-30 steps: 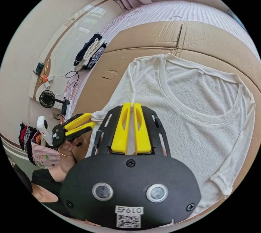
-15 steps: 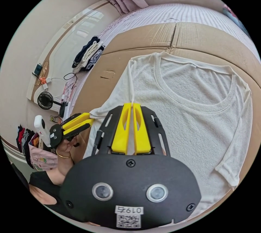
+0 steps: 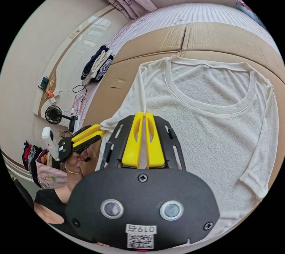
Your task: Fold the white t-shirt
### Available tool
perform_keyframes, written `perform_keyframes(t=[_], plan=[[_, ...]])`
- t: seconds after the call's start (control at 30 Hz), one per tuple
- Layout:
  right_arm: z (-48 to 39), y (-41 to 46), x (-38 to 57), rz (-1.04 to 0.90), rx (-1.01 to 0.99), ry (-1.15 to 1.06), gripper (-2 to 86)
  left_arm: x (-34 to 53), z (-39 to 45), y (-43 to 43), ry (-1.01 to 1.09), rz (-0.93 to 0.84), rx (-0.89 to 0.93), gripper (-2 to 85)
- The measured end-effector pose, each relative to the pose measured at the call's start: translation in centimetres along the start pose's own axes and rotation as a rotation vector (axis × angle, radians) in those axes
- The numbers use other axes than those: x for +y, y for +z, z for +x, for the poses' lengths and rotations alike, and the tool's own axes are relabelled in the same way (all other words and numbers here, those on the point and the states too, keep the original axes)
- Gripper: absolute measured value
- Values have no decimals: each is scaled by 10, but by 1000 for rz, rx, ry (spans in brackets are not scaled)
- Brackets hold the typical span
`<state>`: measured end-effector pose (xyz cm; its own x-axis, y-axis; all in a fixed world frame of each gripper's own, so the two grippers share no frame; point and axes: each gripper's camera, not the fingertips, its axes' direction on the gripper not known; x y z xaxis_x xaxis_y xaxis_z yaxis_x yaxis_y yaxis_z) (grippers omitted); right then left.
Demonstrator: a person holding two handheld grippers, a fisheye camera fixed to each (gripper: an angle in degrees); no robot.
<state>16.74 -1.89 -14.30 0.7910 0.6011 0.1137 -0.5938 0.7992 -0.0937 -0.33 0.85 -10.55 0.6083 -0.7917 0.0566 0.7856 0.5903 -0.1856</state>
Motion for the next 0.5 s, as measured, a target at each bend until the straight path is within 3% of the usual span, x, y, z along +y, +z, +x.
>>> perform_keyframes(t=[0.23, 0.5], plan=[[-18, 5, -16, 11, -1, 5, -3, -2, -14, 14, -26, -8, 116, 14], [-49, 15, -34, -9, 54, -21, -3, -10, -8, 26, 27, -31, 75, 10]])
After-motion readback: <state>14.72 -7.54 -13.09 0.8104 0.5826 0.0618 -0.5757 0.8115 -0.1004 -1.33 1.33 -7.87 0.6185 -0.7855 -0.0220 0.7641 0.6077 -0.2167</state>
